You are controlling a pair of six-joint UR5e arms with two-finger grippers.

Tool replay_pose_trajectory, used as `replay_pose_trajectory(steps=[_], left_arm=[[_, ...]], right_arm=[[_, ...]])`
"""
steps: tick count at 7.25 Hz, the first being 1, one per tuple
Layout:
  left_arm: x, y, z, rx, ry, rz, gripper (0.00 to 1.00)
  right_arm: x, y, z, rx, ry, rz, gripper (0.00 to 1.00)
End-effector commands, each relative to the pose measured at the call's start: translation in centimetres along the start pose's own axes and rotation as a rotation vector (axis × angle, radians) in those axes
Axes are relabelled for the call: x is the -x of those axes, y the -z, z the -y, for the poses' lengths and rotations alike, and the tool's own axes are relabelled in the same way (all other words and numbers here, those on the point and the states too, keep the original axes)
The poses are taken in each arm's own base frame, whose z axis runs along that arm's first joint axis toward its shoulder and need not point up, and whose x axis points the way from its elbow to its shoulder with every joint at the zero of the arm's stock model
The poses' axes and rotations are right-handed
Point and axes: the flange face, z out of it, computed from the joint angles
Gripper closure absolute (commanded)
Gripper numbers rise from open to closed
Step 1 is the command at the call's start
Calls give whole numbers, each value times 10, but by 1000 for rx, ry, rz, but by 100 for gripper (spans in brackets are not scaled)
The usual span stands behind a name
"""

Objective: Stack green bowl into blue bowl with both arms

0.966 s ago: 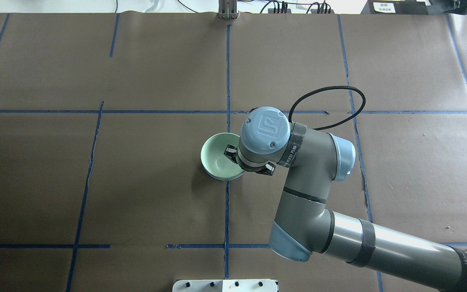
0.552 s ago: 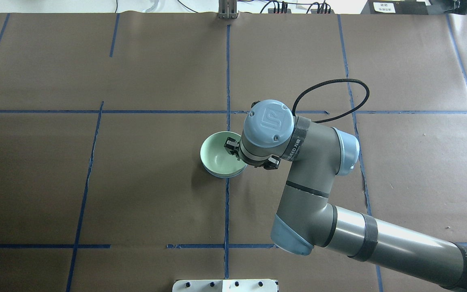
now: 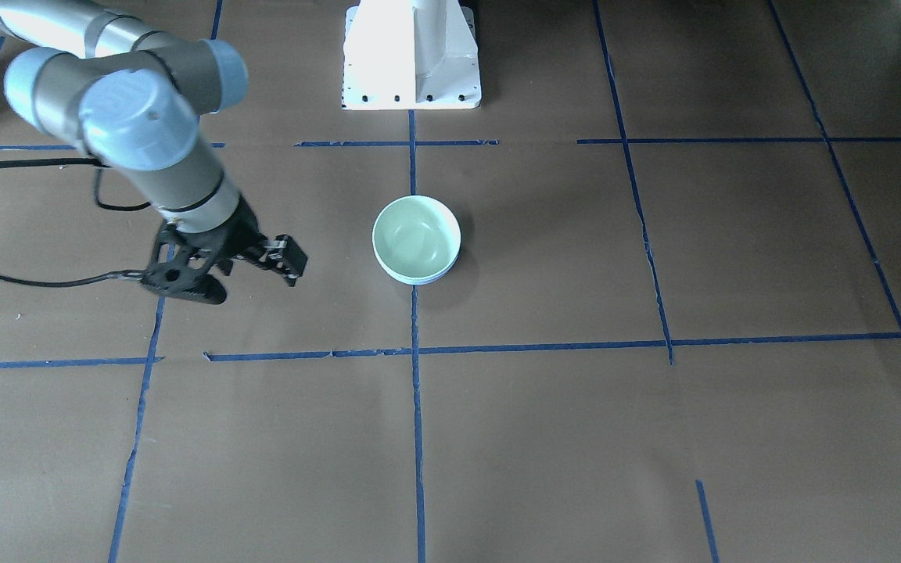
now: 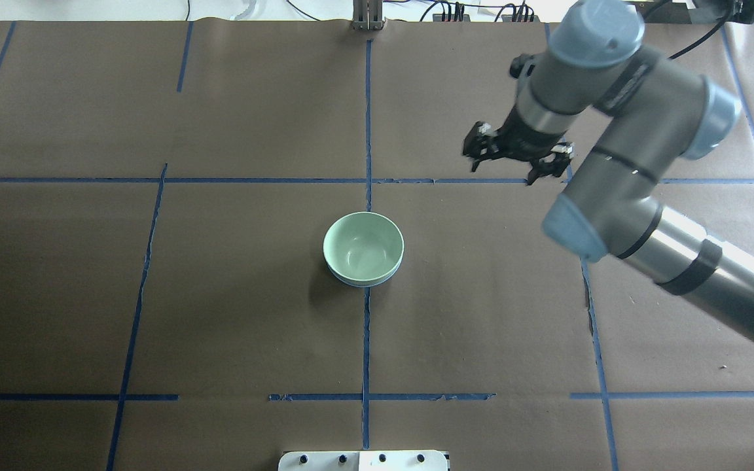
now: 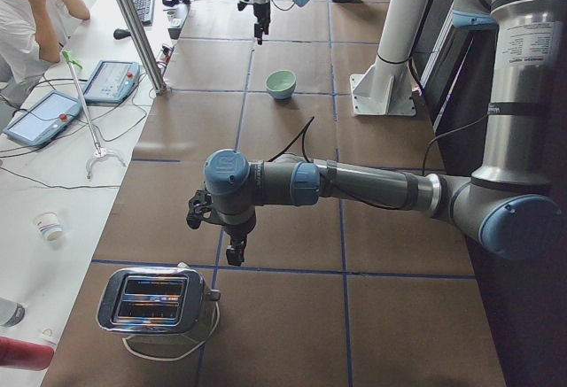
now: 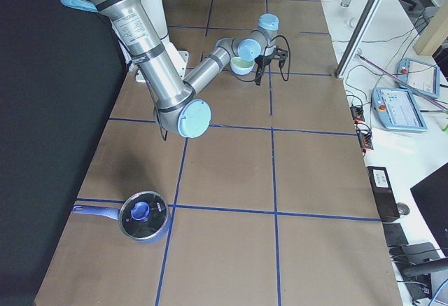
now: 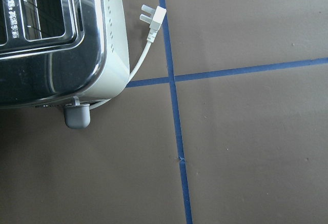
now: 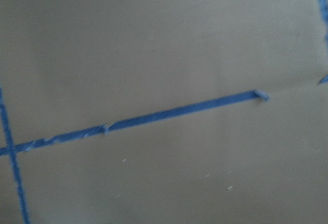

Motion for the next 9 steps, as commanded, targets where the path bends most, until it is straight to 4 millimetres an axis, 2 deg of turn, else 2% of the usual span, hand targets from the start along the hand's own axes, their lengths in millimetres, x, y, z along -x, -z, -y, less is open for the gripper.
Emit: replay_pose_trajectory(steps=[1, 2, 3, 4, 6, 7, 8, 9], left_arm=[[5, -8, -10, 8, -7, 1, 0], [4, -6, -11, 7, -10, 9, 0], [5, -20, -13, 40, 0, 9, 0], [4, -26, -16, 47, -11, 8, 0], [14, -37, -42, 75, 26, -10, 0], [14, -37, -57, 76, 24, 4, 0], [13, -37, -59, 77, 27, 5, 0], [14, -38, -61, 79, 29, 5, 0]], right_arm=[[-161, 57, 69, 43, 197, -63, 0], [-236, 78, 82, 74, 304, -110, 0], [-294, 95, 88, 95, 364, -132, 0], [-354, 101, 86, 113, 408, -143, 0], [-476, 92, 62, 168, 448, -139, 0], [-519, 92, 44, 173, 395, -135, 0], [-565, 76, 11, 131, 380, -136, 0], [-574, 72, -1, 77, 342, -136, 0]])
